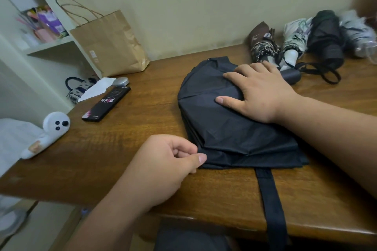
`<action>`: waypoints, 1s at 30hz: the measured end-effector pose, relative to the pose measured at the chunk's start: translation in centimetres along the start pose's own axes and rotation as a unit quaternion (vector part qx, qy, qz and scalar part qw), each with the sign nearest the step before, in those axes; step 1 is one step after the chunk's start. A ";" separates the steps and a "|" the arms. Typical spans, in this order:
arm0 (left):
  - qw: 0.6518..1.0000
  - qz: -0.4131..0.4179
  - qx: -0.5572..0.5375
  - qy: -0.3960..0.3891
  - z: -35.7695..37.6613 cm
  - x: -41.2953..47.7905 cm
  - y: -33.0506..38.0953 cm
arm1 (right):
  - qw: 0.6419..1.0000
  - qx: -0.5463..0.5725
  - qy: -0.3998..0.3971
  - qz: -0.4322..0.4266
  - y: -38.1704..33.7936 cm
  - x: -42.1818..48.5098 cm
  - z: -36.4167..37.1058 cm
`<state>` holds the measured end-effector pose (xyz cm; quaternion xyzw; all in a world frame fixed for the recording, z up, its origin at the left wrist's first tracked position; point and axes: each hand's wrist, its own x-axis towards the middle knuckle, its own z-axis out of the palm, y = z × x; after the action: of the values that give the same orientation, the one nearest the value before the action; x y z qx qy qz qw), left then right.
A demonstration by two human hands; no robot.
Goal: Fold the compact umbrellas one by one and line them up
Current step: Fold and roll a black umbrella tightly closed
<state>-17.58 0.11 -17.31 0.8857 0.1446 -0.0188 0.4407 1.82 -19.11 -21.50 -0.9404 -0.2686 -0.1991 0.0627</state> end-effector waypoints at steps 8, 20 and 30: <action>0.987 -0.015 0.125 -0.101 -2.0 0.5 0.5 | 1.000 0.005 -0.008 -0.001 -0.2 -0.1 -0.2; 0.799 0.497 0.310 -0.136 0.7 8.4 6.9 | 0.998 -0.005 -0.057 -0.012 0.1 -0.1 -0.8; 0.755 0.448 0.370 -0.306 2.5 7.4 2.5 | 1.000 0.006 -0.014 -0.006 -0.1 -0.3 -0.4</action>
<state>-9.55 -1.55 -18.09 0.8901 -0.4292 -0.1417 0.0578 1.37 -19.22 -21.24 -0.9410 -0.2765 -0.1848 0.0632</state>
